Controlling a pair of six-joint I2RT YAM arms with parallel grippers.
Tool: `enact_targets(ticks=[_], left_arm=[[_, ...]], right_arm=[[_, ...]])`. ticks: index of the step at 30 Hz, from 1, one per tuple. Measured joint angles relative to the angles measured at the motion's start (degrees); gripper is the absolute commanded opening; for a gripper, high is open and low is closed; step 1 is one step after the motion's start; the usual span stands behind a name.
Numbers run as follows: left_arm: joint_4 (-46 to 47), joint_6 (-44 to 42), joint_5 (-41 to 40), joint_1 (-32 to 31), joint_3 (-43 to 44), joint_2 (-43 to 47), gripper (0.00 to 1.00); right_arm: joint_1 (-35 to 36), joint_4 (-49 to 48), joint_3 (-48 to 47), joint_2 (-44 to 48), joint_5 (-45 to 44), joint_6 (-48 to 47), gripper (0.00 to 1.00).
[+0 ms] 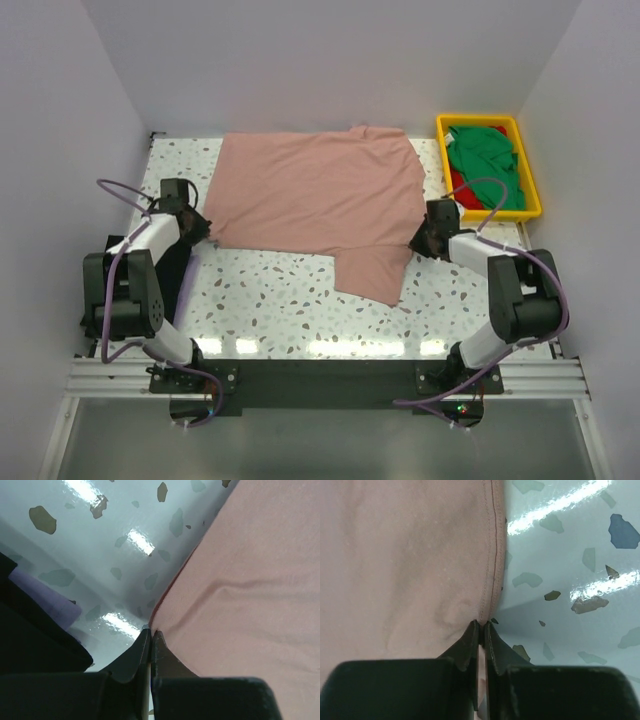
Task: Fold and stack the t-shirts
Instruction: Flatten the tshirt out
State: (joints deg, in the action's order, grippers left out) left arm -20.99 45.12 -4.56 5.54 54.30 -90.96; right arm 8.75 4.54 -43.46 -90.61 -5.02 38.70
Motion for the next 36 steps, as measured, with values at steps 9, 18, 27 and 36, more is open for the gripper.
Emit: enact_targets(ticks=[9,18,27,36], left_arm=[[-1.2,-3.5,-0.3,0.0,-0.5,7.1,0.00],[-6.1,-7.8,-0.9,0.0,4.8,22.0,0.00],[-12.3,-9.5,-0.6,-0.1,26.4,31.5,0.00],[-15.0,-9.4,2.3,-0.1,47.9,27.1,0.00]], right_arm=[[0.0,8.1,-2.3,10.7,0.0,-0.1,0.00],[0.3,18.7,-16.6,32.8,-0.2,-2.0,0.00],[0.3,31.4,-40.6,39.8,-3.1,-5.4,0.00],[0.3,34.2,-59.5,36.8,-4.7,-8.2,0.00]])
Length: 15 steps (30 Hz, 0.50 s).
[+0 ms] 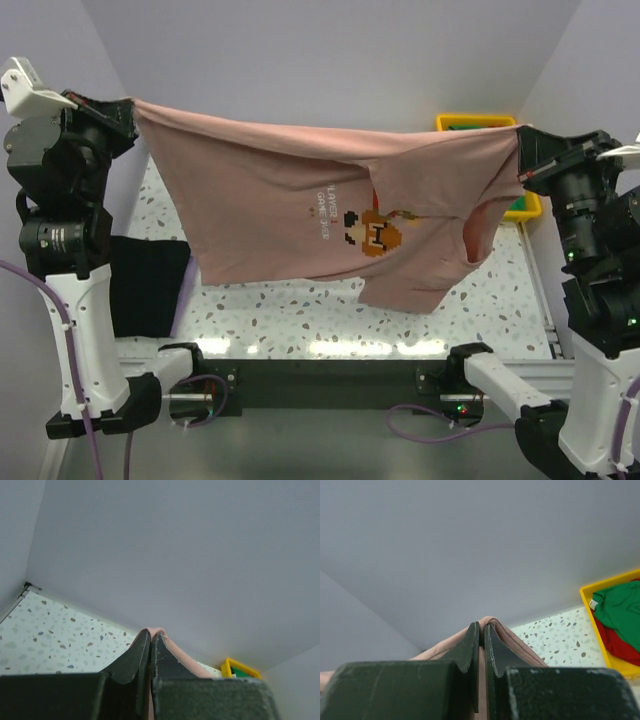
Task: Fold and stack the t-shirts
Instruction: Flatten the tshirt out
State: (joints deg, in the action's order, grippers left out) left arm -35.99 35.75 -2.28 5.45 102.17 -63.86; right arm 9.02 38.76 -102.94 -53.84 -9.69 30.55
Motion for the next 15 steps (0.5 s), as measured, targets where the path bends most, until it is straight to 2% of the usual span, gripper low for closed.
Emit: enact_targets(ticks=[8,12,15], left_arm=[[7.2,0.9,4.5,0.0,2.1,-10.2,0.00],[11.5,2.2,7.1,0.2,3.6,-21.1,0.00],[12.4,3.7,9.6,0.7,12.6,-33.4,0.00]], right_arm=[[0.0,-6.0,0.6,-9.8,0.5,-0.6,0.00],[0.0,-12.5,0.9,-19.8,2.9,-0.3,0.00],[0.0,-15.5,-2.3,-30.0,4.9,0.1,0.00]])
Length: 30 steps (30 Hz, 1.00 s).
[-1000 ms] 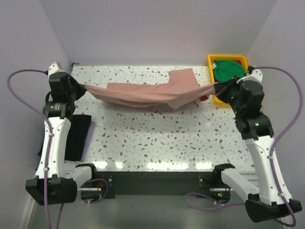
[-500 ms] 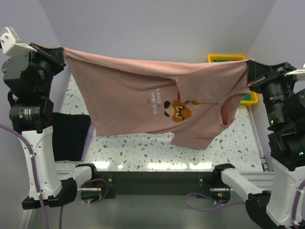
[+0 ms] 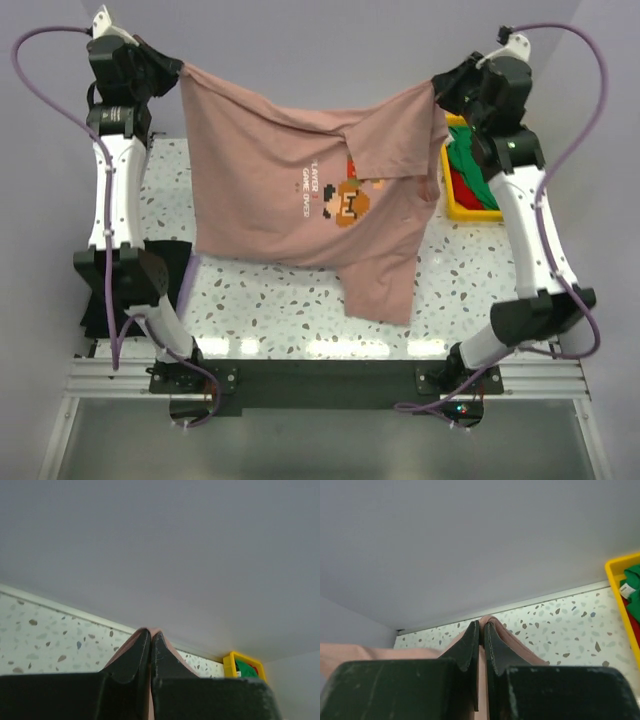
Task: Fold and stack the t-shirts
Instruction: Flatten the tshirt out
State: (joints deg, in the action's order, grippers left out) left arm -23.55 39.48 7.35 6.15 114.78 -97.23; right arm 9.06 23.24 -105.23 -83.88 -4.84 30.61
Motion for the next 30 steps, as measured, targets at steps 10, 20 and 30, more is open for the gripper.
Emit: enact_targets(ticks=[10,20,30], left_arm=[[9.7,10.2,11.0,6.2,19.3,-20.2,0.00],[18.3,11.9,15.3,9.8,-3.0,-8.5,0.00],[17.9,8.9,13.7,9.1,-46.7,6.9,0.00]], right_arm=[[-0.1,-5.3,-19.0,-18.9,2.0,0.7,0.00],[-2.1,-13.9,6.8,-2.3,1.1,3.2,0.00],[-6.6,-8.5,37.5,4.0,1.3,5.0,0.00]])
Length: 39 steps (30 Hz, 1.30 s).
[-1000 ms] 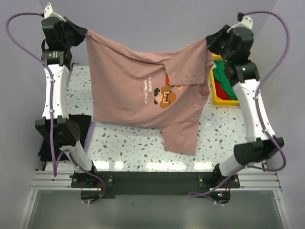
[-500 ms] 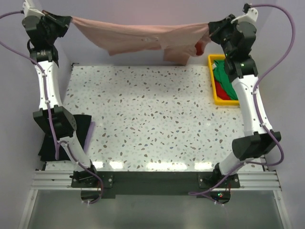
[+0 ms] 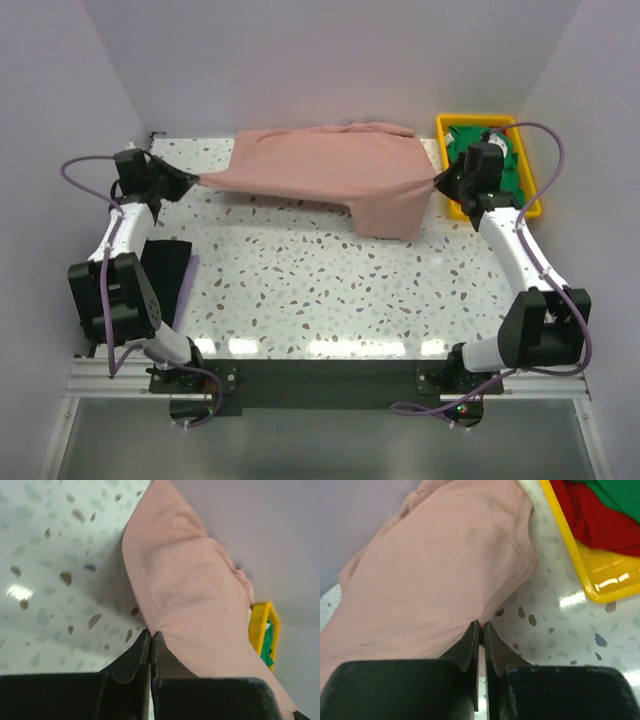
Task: Fold and stack the t-shirts
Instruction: Flatten the tshirt out
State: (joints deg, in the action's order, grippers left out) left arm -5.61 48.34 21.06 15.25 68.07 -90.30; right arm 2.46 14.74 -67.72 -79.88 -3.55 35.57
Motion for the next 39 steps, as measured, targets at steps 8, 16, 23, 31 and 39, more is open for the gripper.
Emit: enact_targets(ticks=[8,16,23,31,39], left_arm=[[-3.0,-1.0,-6.4,-4.2,-14.9,0.5,0.00],[-8.3,-1.0,-14.9,-7.6,-23.5,7.3,0.00],[-11.9,-3.0,-20.1,-7.6,-25.6,12.7,0.00],[-12.2,-4.4,-18.9,-7.6,-25.5,8.9,0.01],[-12.8,-5.5,-16.4,-7.6,-23.2,7.7,0.02]], right_arm=[[-0.3,1.4,6.1,-7.5,0.0,0.0,0.00],[-0.4,2.7,15.4,-8.7,0.7,0.1,0.00],[-0.6,8.1,20.0,-2.0,-1.7,-0.3,0.11],[-0.7,8.4,18.6,-0.1,-1.4,-1.5,0.53],[-0.7,9.7,25.5,10.3,-2.3,-2.1,0.46]])
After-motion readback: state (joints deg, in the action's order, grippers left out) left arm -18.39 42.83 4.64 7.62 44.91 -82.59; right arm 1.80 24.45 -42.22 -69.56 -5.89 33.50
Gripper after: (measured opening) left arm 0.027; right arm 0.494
